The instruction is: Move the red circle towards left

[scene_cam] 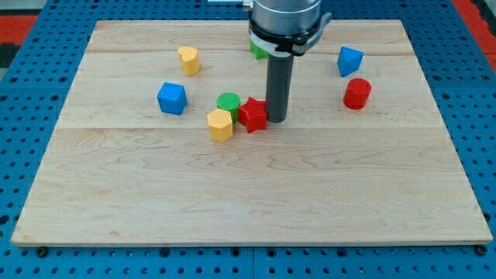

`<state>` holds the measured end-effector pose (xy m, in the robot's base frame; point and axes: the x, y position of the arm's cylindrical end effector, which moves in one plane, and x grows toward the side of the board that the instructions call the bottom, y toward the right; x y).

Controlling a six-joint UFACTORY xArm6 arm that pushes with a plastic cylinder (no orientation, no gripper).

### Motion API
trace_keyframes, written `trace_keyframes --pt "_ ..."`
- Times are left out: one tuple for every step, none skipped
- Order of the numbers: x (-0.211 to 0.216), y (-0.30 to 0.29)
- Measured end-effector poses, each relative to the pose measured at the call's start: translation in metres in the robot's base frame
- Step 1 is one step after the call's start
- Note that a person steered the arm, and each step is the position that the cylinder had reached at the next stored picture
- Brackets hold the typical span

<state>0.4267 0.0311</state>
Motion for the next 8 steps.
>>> trace_keyframes --pt "-0.004 0.024" --pt "-0.007 0.109" --pt "-0.012 0.193" --pt "-0.015 0.260" --pt "-0.015 0.313" --pt "-0.031 0.270" --pt "-0.052 0.196" --pt "-0.052 0.116"
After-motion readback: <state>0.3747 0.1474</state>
